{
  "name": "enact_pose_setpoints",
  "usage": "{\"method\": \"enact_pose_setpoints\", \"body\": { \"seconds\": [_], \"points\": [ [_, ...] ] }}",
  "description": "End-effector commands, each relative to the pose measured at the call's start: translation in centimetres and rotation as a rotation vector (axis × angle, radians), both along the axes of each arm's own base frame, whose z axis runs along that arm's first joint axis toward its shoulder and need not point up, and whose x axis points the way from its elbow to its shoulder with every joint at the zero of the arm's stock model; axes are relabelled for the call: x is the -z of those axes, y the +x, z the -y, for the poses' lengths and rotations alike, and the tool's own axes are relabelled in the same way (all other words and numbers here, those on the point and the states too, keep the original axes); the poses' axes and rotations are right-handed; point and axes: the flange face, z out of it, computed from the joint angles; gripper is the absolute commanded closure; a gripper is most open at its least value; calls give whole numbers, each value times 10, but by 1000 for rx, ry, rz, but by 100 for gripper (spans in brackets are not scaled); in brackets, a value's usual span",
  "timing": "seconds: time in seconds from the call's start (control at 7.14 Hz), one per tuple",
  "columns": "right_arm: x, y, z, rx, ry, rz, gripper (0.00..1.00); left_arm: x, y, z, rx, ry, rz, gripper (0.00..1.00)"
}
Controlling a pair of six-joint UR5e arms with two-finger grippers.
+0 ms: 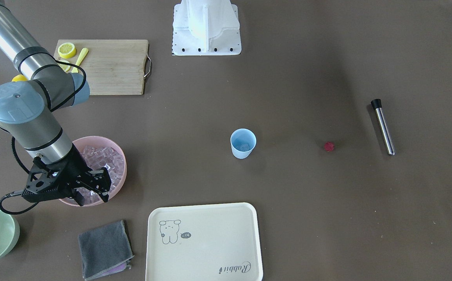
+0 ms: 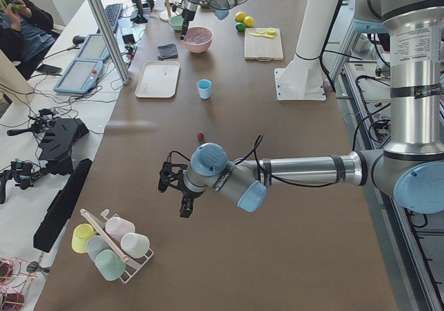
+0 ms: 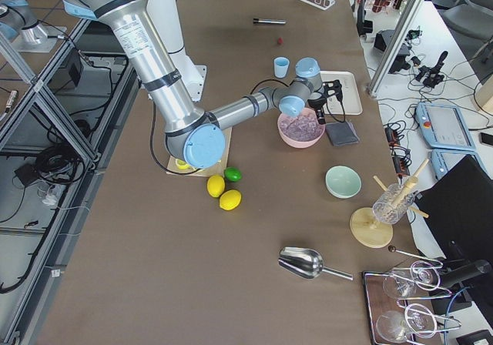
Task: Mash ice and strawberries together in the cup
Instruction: 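Lower the right gripper into the pink bowl and grasp an ice cube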
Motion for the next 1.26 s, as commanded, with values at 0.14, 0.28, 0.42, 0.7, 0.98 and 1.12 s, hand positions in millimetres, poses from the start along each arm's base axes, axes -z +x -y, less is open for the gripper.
{"method": "enact_pose_setpoints", "body": {
  "seconds": [0.14,0.28,0.42,0.7,0.98,1.12],
  "points": [
    [-26,11,-13,13,-21,-11,36,1,0,1,0,1,0,2],
    [-17,7,-23,20,-19,2,40,1,0,1,0,1,0,2],
    [-17,3,-30,30,-19,1,43,0,0,1,0,0,0,2],
    [-20,-7,-36,37,-19,-3,45,1,0,3,1,3,1,2],
    [-24,-14,-39,40,-21,-14,45,3,0,4,2,5,0,2],
    [-27,-17,-41,44,-23,-19,50,2,0,3,1,5,1,2]
  ]
}}
